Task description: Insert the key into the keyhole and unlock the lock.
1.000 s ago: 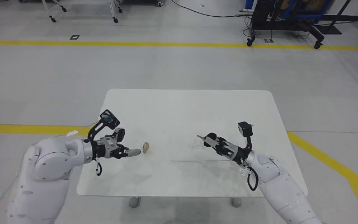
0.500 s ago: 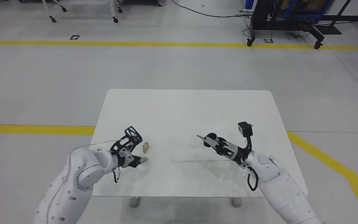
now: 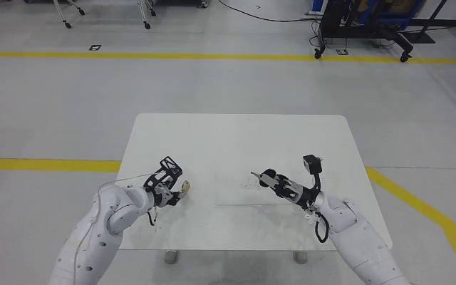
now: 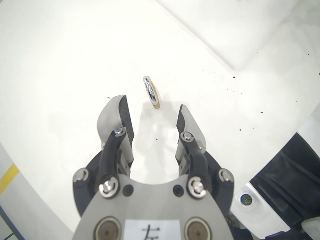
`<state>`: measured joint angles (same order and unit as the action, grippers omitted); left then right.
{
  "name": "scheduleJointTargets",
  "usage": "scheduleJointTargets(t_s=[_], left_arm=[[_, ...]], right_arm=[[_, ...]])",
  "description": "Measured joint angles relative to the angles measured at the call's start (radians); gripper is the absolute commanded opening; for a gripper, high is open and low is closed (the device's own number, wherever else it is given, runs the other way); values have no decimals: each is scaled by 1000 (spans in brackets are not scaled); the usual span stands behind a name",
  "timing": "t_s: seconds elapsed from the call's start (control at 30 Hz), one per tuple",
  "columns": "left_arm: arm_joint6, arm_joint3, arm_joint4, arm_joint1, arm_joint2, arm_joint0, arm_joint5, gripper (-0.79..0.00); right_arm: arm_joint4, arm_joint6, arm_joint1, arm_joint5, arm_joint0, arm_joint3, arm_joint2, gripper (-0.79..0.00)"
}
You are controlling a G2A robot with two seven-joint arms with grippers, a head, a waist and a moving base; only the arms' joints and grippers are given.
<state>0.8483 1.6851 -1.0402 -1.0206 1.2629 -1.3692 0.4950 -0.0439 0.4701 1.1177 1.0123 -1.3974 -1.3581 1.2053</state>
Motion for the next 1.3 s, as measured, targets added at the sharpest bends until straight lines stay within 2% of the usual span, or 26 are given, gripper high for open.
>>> scheduleJointTargets(t_s=[0.1, 0.17, 0.27, 0.57, 0.7, 0.73, 0.83, 1.1, 1.3], left_arm=[[-12, -31, 1, -4, -21, 22, 0, -462], [-20, -51, 5, -6, -35, 37, 1, -514], [-26, -72, 5, -10, -54, 59, 1, -646], [-30, -103, 10, -13, -79, 85, -6, -625], [-29, -117, 10, -14, -91, 96, -4, -686], [-29, -118, 10, -15, -93, 98, -5, -662], [-31, -123, 7, -15, -99, 102, -9, -779], [-34, -130, -5, -15, -108, 109, -14, -785], [-86, -122, -7, -10, -75, 89, -48, -785]], right_arm=[[0, 0, 0, 0, 0, 0, 0, -785], [0, 0, 0, 0, 0, 0, 0, -785], [0, 0, 0, 0, 0, 0, 0, -785], [0, 0, 0, 0, 0, 0, 0, -785], [0, 0, 0, 0, 0, 0, 0, -785], [0, 0, 0, 0, 0, 0, 0, -785], [0, 0, 0, 0, 0, 0, 0, -785], [0, 0, 0, 0, 0, 0, 0, -785], [0, 0, 0, 0, 0, 0, 0, -785]])
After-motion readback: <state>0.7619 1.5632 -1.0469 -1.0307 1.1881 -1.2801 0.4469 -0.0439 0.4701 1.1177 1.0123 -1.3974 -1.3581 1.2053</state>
